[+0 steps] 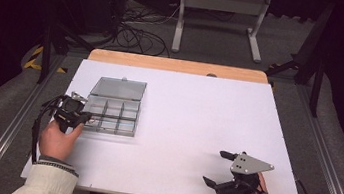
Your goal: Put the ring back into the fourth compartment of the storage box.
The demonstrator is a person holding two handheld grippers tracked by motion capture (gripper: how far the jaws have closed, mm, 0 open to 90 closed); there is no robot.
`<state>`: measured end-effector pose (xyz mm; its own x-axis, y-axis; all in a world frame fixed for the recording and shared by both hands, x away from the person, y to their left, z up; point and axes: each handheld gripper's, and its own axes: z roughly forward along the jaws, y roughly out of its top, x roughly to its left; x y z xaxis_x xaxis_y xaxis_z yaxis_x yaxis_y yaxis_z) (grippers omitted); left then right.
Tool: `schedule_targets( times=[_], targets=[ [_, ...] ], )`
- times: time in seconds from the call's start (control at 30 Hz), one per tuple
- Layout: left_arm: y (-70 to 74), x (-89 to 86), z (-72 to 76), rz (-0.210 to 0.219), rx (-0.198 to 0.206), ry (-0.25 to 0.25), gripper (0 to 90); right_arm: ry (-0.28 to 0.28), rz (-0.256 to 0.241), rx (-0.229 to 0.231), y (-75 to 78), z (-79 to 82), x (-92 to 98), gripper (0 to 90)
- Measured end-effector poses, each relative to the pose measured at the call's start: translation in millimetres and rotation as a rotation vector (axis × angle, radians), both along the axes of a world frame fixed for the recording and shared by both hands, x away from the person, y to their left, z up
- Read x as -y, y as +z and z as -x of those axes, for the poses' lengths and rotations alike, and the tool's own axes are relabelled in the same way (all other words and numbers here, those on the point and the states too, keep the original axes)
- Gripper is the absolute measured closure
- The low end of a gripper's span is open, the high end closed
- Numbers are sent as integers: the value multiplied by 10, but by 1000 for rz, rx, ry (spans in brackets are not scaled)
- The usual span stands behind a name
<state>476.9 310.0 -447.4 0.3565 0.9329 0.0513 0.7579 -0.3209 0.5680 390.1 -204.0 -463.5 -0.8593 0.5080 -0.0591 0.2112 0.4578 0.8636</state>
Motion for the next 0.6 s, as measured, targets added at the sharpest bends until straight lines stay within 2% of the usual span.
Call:
schedule_targets(
  times=[0.4,0.53,0.6],
  targets=[
    [-43,9,-35,-40,-56,1,861,0,0,0,-1,0,0,43],
    [-52,18,-37,-42,-36,-1,847,0,0,1,-1,0,1,43],
    [-49,31,-32,-37,-28,-10,800,0,0,0,-1,0,1,43]
  ],
)
